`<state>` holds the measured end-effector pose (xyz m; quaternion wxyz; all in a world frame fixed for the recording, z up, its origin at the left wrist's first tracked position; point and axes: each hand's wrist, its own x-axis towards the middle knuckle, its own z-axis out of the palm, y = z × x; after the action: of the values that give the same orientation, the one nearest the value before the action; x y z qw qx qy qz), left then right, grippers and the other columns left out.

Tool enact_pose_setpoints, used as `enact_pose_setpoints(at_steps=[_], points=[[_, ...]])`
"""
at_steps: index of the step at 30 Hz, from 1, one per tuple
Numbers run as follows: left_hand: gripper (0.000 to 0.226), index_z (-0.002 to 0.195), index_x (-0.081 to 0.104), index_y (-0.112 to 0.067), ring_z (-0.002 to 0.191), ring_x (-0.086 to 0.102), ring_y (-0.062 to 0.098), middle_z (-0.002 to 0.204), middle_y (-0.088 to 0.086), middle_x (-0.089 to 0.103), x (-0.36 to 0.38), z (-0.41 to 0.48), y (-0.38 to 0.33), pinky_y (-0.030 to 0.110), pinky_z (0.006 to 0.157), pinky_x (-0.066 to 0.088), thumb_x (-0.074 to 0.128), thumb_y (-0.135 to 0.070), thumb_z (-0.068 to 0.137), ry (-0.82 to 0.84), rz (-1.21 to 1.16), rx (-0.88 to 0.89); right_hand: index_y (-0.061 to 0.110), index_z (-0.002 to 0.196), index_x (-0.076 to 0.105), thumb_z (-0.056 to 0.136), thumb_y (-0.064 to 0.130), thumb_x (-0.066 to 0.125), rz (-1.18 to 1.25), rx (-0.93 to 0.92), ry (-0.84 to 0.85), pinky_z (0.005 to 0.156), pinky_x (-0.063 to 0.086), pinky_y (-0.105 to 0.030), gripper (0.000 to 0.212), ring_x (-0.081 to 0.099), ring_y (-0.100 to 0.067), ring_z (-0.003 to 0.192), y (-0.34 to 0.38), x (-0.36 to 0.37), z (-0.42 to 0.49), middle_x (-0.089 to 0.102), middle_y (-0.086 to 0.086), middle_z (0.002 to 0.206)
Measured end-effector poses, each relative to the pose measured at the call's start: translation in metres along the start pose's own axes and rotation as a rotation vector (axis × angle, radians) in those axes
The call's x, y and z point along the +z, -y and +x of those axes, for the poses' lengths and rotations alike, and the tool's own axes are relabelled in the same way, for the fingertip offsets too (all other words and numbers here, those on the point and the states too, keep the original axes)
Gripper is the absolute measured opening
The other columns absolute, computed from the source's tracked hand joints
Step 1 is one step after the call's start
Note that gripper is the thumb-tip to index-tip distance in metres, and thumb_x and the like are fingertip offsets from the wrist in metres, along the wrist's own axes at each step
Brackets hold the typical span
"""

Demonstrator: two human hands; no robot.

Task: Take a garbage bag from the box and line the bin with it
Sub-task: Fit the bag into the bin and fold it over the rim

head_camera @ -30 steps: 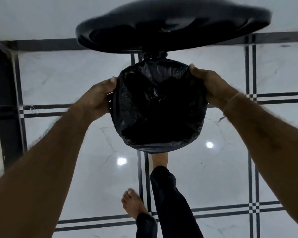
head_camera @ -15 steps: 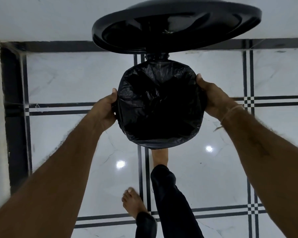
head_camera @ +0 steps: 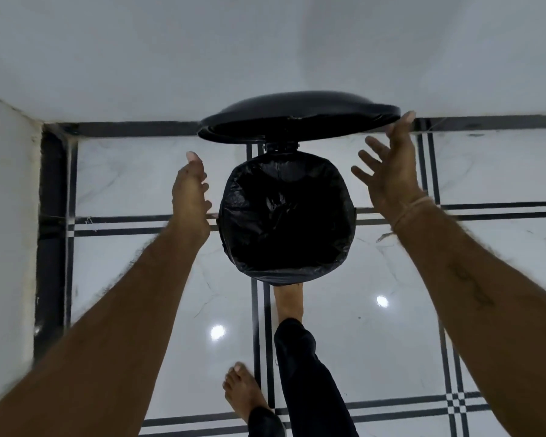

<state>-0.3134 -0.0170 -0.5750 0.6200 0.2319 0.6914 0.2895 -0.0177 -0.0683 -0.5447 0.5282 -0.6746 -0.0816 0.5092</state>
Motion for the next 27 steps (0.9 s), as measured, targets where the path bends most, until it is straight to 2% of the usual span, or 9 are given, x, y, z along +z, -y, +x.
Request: enact_pose_setpoints(at_steps=[4, 7, 10, 14, 17, 19, 21, 24, 27], points=[[0.066, 0.149, 0.05, -0.03, 0.149, 0.04, 0.017, 0.162, 0.002, 0.043, 0.011, -0.02, -0.044, 0.046, 0.12, 0.032, 0.035, -0.072, 0.099, 0.163, -0.137, 0.085, 0.024, 0.142, 0.06, 0.1, 0.074, 0.031, -0.002, -0.011, 0.145, 0.113, 0.046, -0.048, 0.071, 0.051, -0.03, 0.136, 0.035, 0.012, -0.008, 0.055, -0.008, 0.148], [0.051, 0.128, 0.065, -0.03, 0.148, 0.041, 0.017, 0.159, 0.004, 0.048, 0.012, -0.033, -0.062, 0.046, 0.117, 0.034, 0.043, -0.067, 0.1, 0.234, -0.147, 0.067, 0.025, 0.107, 0.07, 0.103, 0.057, 0.051, -0.067, 0.03, 0.175, 0.113, 0.046, -0.04, 0.038, 0.055, -0.021, 0.13, 0.044, 0.014, -0.019, 0.064, 0.001, 0.126], [0.053, 0.137, 0.064, -0.021, 0.145, 0.045, 0.013, 0.152, 0.0, 0.056, 0.005, -0.041, -0.061, 0.045, 0.118, 0.035, 0.059, -0.056, 0.097, 0.231, -0.058, 0.035, 0.027, 0.09, 0.07, 0.1, 0.038, 0.064, -0.155, 0.047, 0.189, 0.104, 0.045, -0.031, 0.017, 0.06, -0.012, 0.109, 0.044, 0.01, -0.028, 0.067, 0.009, 0.099], [0.056, 0.132, 0.066, -0.02, 0.131, 0.053, 0.015, 0.131, -0.002, 0.065, -0.01, -0.053, -0.048, 0.048, 0.121, 0.035, 0.071, -0.05, 0.085, 0.244, 0.121, 0.054, 0.003, 0.101, 0.075, 0.098, 0.022, 0.068, -0.331, -0.046, 0.154, 0.094, 0.051, -0.039, 0.021, 0.06, -0.023, 0.101, 0.035, 0.002, -0.04, 0.068, -0.011, 0.102], [0.039, 0.123, 0.07, -0.027, 0.116, 0.062, 0.015, 0.118, -0.011, 0.071, -0.018, -0.062, -0.024, 0.044, 0.109, 0.048, 0.074, -0.043, 0.088, 0.265, 0.188, 0.081, 0.008, 0.092, 0.077, 0.095, 0.027, 0.072, -0.505, -0.061, 0.163, 0.071, 0.054, -0.034, 0.02, 0.06, -0.025, 0.088, 0.016, -0.001, -0.054, 0.067, -0.009, 0.091], [0.053, 0.139, 0.061, -0.025, 0.123, 0.062, 0.016, 0.133, -0.007, 0.067, -0.018, -0.065, -0.004, 0.033, 0.1, 0.053, 0.077, -0.037, 0.09, 0.257, 0.197, 0.11, 0.011, 0.101, 0.078, 0.092, 0.026, 0.076, -0.508, -0.066, 0.153, 0.085, 0.059, -0.028, 0.018, 0.07, -0.024, 0.099, 0.0, -0.005, -0.059, 0.076, -0.002, 0.1], [0.068, 0.149, 0.052, -0.023, 0.13, 0.058, 0.016, 0.145, -0.005, 0.06, -0.017, -0.064, 0.017, 0.027, 0.102, 0.051, 0.08, -0.034, 0.088, 0.198, 0.204, 0.137, 0.011, 0.119, 0.075, 0.091, 0.028, 0.079, -0.554, -0.09, 0.143, 0.106, 0.055, -0.039, 0.033, 0.07, -0.027, 0.115, -0.019, -0.009, -0.055, 0.077, -0.004, 0.118], [0.076, 0.152, 0.046, -0.027, 0.139, 0.051, 0.018, 0.153, -0.006, 0.053, -0.017, -0.059, 0.056, 0.039, 0.116, 0.046, 0.083, -0.034, 0.086, 0.138, 0.271, 0.203, 0.019, 0.145, 0.06, 0.086, 0.04, 0.082, -0.685, -0.104, 0.139, 0.118, 0.045, -0.042, 0.066, 0.06, -0.02, 0.132, -0.056, -0.016, -0.051, 0.065, 0.002, 0.142], [0.087, 0.158, 0.038, -0.03, 0.146, 0.045, 0.019, 0.16, -0.006, 0.046, -0.011, -0.058, 0.09, 0.04, 0.119, 0.041, 0.084, -0.035, 0.084, 0.082, 0.391, 0.26, 0.023, 0.159, 0.04, 0.086, 0.049, 0.08, -0.861, -0.179, 0.139, 0.127, 0.03, -0.038, 0.087, 0.041, -0.02, 0.15, -0.092, -0.025, -0.045, 0.044, 0.001, 0.163]])
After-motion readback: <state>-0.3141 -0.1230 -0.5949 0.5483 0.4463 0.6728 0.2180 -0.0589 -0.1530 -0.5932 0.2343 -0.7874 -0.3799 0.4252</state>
